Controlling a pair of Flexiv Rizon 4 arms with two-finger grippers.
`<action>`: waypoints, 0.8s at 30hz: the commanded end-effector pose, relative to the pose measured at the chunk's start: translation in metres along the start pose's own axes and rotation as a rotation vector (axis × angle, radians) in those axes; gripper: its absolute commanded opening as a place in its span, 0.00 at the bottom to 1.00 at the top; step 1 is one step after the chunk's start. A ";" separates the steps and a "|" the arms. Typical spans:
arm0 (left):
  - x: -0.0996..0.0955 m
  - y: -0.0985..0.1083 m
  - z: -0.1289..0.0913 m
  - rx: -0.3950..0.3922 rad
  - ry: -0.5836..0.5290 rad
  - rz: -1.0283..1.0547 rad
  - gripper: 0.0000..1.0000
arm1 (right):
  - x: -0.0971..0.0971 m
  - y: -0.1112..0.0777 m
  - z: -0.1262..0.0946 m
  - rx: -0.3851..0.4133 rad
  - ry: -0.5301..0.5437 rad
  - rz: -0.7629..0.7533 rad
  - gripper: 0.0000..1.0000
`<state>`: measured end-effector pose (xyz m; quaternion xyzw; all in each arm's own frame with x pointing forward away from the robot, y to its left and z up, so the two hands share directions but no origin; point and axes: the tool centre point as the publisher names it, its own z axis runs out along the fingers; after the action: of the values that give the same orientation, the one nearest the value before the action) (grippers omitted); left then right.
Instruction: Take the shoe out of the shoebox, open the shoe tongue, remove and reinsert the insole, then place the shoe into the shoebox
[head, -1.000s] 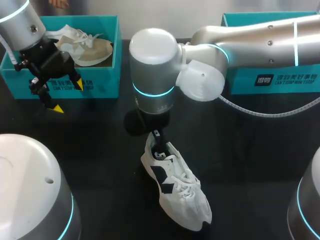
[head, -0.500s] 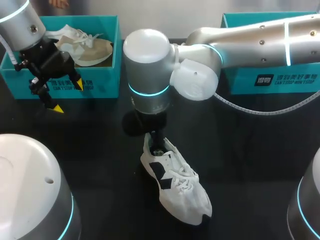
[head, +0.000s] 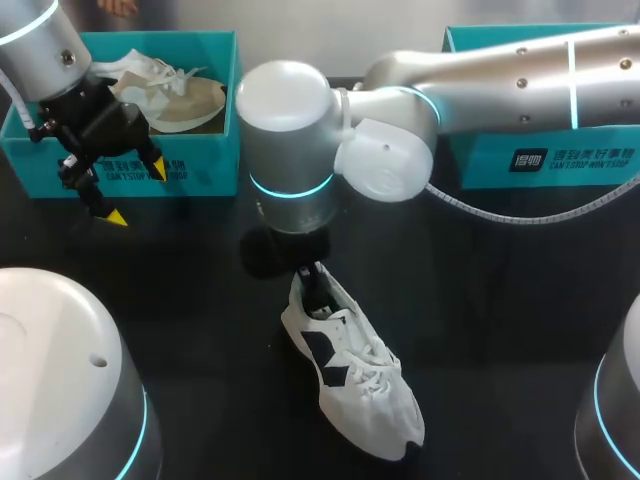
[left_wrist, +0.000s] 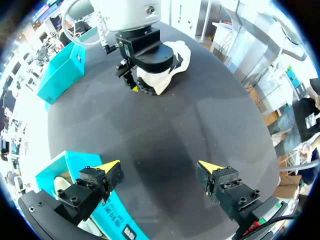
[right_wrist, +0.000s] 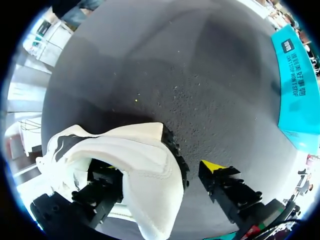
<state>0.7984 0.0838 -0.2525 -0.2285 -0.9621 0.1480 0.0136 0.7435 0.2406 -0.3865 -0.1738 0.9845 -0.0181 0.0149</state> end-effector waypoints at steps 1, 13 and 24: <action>0.001 0.000 0.000 -0.003 -0.001 0.000 1.00 | -0.001 0.005 -0.002 0.009 -0.002 -0.005 0.58; 0.001 0.000 0.000 -0.003 -0.001 0.000 1.00 | 0.003 0.003 -0.001 0.006 -0.007 0.007 0.00; 0.001 0.000 0.000 -0.003 -0.001 0.000 1.00 | 0.009 -0.028 -0.070 0.071 -0.118 0.057 0.00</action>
<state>0.7984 0.0838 -0.2525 -0.2284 -0.9621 0.1480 0.0136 0.7506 0.2280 -0.3588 -0.1458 0.9864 -0.0466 0.0597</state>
